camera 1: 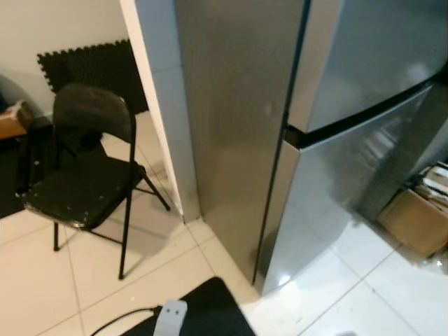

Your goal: Restocking fridge

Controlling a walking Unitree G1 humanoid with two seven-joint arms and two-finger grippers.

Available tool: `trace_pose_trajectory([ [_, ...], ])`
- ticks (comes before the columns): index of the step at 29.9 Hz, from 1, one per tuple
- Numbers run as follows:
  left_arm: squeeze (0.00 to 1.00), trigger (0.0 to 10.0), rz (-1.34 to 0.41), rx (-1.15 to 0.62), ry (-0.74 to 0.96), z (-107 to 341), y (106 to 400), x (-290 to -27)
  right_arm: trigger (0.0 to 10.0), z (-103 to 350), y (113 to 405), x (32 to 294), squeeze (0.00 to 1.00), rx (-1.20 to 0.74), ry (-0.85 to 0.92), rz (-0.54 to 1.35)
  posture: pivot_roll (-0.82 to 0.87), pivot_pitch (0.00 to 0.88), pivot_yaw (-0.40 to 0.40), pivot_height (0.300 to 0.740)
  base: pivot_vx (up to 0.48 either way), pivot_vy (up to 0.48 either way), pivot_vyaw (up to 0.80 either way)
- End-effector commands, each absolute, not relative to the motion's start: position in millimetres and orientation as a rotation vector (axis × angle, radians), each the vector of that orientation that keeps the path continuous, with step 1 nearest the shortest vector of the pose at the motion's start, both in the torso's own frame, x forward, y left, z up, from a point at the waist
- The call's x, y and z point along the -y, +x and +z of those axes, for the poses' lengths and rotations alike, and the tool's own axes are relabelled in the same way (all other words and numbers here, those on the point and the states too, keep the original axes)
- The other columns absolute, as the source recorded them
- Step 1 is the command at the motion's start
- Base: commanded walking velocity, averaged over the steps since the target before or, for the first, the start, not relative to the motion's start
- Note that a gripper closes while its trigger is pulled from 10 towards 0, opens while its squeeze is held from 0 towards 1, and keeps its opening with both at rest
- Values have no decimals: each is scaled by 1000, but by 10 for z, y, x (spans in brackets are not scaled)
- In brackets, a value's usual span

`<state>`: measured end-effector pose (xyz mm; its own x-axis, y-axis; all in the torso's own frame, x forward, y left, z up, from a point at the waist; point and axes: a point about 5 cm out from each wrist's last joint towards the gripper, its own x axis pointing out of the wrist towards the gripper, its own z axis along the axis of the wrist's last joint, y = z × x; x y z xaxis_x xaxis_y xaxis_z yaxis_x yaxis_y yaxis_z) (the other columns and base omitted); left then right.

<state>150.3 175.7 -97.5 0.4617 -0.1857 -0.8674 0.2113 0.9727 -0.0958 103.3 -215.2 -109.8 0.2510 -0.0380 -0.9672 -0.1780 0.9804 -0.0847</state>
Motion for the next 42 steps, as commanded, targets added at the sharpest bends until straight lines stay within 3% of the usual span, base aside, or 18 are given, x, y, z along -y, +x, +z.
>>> trace_pose_trajectory([
  [1, 0, 10000, -243, -1087, 8, -1006, 1431, -1730, 10000, -1078, 1078, 2192, 0, -1301, -196, 80, 6, 0, -20, 740, 0, 0, 0],
  [18, 0, 10000, -211, -1055, 0, -977, 1492, -1780, 10000, -1085, 1061, 2178, 0, -1310, -189, 85, 4, 0, -20, 740, 0, 0, 0],
  [26, 0, 10000, -209, -1020, -26, -942, 1561, -1803, 10000, -1088, 1053, 2176, 0, -1311, -189, 86, 0, 0, -19, 740, 0, -465, 0],
  [31, 0, 10000, -173, -983, -37, -907, 1632, -1841, 10000, -1089, 1048, 2177, 0, -1312, -188, 86, 2, 0, -22, 740, 0, 0, 0],
  [42, 0, 10000, -90, -663, -196, -544, 2138, -2112, 10000, -1083, 1052, 2200, 0, -1312, -192, 84, 3, 0, -30, 740, 0, 0, 0],
])
